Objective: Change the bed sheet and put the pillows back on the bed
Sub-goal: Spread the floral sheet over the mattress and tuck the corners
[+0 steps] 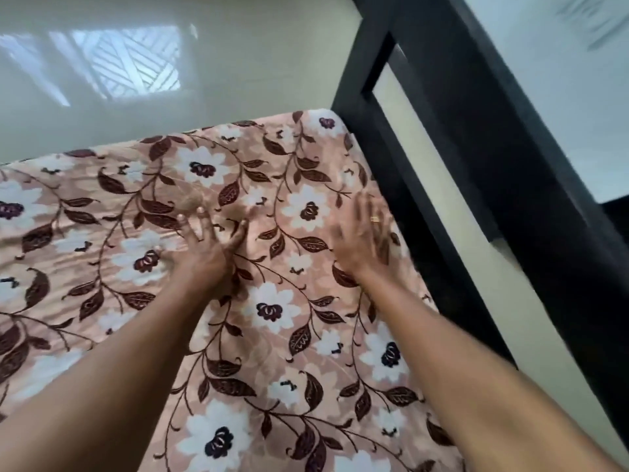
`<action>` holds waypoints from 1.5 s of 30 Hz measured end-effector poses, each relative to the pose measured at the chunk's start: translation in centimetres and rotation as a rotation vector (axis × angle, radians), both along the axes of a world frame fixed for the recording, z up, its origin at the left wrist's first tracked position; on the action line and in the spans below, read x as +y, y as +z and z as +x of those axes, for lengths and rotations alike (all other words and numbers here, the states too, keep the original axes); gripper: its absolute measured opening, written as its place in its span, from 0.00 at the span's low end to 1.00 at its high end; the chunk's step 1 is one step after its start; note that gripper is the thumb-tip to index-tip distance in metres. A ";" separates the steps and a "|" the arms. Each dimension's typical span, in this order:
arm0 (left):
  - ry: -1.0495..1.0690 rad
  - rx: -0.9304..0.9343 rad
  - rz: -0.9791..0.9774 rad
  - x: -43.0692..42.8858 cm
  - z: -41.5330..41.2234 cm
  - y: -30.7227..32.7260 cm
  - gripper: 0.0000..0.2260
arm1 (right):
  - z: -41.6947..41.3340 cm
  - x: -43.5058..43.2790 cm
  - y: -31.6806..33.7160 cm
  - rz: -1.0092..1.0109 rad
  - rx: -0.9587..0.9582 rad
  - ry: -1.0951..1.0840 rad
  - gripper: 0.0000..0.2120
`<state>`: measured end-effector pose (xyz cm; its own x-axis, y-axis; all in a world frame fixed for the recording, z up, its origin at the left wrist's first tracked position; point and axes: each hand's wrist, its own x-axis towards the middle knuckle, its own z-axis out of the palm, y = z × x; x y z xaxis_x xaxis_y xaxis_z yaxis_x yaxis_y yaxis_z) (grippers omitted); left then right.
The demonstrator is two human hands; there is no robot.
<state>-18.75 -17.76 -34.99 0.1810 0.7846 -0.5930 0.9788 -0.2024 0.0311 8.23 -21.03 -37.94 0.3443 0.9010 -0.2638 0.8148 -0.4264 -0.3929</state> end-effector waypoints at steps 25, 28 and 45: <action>-0.242 -0.230 -0.117 -45.3 11.2 2.0 0.48 | 2.0 -47.2 3.4 -0.302 -0.112 -0.281 0.42; -0.374 -0.254 -0.195 -47.7 11.1 1.4 0.48 | 2.2 -51.3 3.8 -0.422 0.011 -0.643 0.45; -0.252 -0.266 0.022 -47.2 -6.7 25.3 0.31 | -14.9 -51.6 27.2 -0.456 0.290 -0.333 0.36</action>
<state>-25.49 -64.93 -9.69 0.5157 0.7080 -0.4826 0.8565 -0.4397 0.2702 -6.68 -72.60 -10.75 0.4437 0.5326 -0.7207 0.4971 -0.8154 -0.2966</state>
